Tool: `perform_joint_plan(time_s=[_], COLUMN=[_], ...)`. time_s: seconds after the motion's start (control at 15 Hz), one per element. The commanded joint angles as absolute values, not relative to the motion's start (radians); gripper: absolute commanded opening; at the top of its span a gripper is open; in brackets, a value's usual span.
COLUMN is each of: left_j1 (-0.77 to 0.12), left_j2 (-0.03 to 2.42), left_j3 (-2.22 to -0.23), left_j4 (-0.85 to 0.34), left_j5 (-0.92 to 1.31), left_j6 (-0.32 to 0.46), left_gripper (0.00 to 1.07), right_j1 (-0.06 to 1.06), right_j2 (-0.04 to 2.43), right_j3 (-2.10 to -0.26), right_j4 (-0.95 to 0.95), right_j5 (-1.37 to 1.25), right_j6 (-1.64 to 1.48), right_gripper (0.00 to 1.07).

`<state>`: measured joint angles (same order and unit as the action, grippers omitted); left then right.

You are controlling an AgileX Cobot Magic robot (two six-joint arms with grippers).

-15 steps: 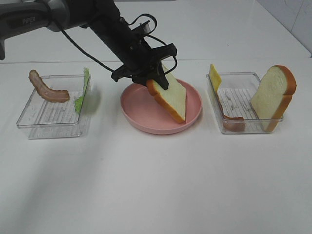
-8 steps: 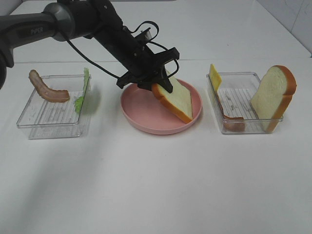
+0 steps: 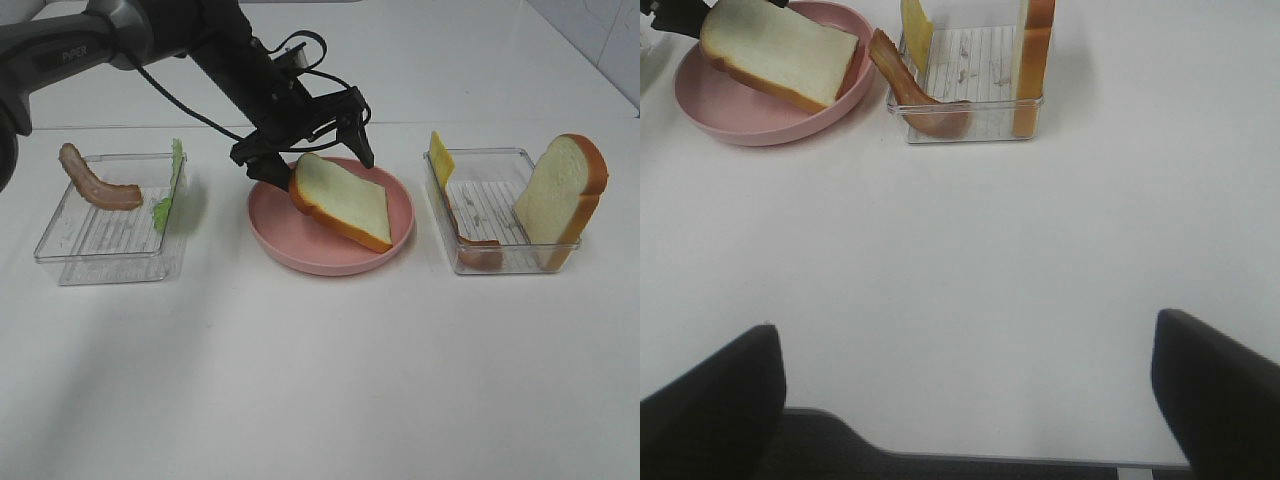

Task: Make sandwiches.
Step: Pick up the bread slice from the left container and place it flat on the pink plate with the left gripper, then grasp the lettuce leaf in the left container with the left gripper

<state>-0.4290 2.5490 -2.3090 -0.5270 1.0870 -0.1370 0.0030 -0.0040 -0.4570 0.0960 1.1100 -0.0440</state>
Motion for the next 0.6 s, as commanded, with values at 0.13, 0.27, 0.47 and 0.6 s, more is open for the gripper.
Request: perform_joint_plan(time_s=[0.13,0.27,0.47,0.6], left_j1=[-0.432,-0.441,-0.442,-0.442], left_j2=[2.547,2.542,2.492,2.448], left_j3=[-2.403,-2.501,-2.518,-2.511], left_j4=[-0.427,-0.298,-0.28,-0.266], left_j5=[1.234,1.314,1.314,1.314], left_j6=[-0.17,-0.206,-0.205,-0.18], left_gripper=[0.94,0.94,0.94,0.94], right_j1=[0.001,0.001,0.001,0.001], right_j2=[-0.034,-0.034,-0.034,-0.034], right_j3=[-0.453,-0.453,-0.453,-0.453], right_j4=[0.099,0.099,0.099,0.099], right_j5=[1.103,1.103,1.103,1.103], right_j6=[-0.047,-0.047,-0.047,-0.047], right_gripper=[0.96,0.96,0.96,0.96])
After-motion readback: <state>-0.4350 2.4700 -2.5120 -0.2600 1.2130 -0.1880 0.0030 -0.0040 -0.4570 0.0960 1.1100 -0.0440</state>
